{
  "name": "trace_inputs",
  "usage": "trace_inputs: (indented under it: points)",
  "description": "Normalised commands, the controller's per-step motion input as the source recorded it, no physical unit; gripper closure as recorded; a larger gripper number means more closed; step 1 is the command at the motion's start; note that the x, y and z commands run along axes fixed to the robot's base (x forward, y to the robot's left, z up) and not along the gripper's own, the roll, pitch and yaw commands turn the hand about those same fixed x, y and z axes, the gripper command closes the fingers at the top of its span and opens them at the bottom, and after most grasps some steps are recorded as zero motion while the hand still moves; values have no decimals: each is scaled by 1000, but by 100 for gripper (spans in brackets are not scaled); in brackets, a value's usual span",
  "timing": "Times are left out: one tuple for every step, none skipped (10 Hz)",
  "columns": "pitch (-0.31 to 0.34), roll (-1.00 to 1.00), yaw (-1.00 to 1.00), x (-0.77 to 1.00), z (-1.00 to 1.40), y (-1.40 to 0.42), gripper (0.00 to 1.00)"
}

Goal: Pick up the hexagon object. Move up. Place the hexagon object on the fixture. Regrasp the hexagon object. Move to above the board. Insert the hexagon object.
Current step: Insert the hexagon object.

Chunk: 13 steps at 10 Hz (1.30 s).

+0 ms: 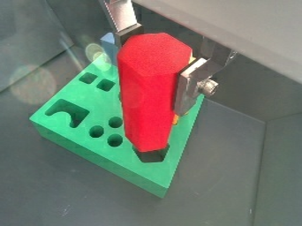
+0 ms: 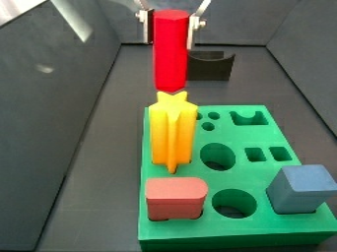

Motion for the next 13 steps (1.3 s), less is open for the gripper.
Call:
trace_inputs:
  points:
    - [-17, 74, 0, 26, -317, -180, 100]
    - [-86, 36, -14, 103, -446, -200, 100]
    - [-99, 0, 0, 57, -149, -120, 100]
    - [-147, 0, 0, 0, -283, -106, 100]
    - [-221, 0, 0, 0, -569, -146, 100]
    - [-196, 0, -31, 0, -489, -114, 100]
    - [-124, 3, -3, -43, -483, -66, 100]
    - [-111, 6, -34, 0, -597, -9, 100]
    - [-99, -9, 0, 0, -6, 0, 100]
    - [-27, 34, 0, -49, -309, 0, 100]
    - [-71, 0, 0, 0, -489, 0, 100]
    - [-89, 0, 0, 0, -317, 0, 100]
    - [-79, 0, 0, 0, -197, 0, 100]
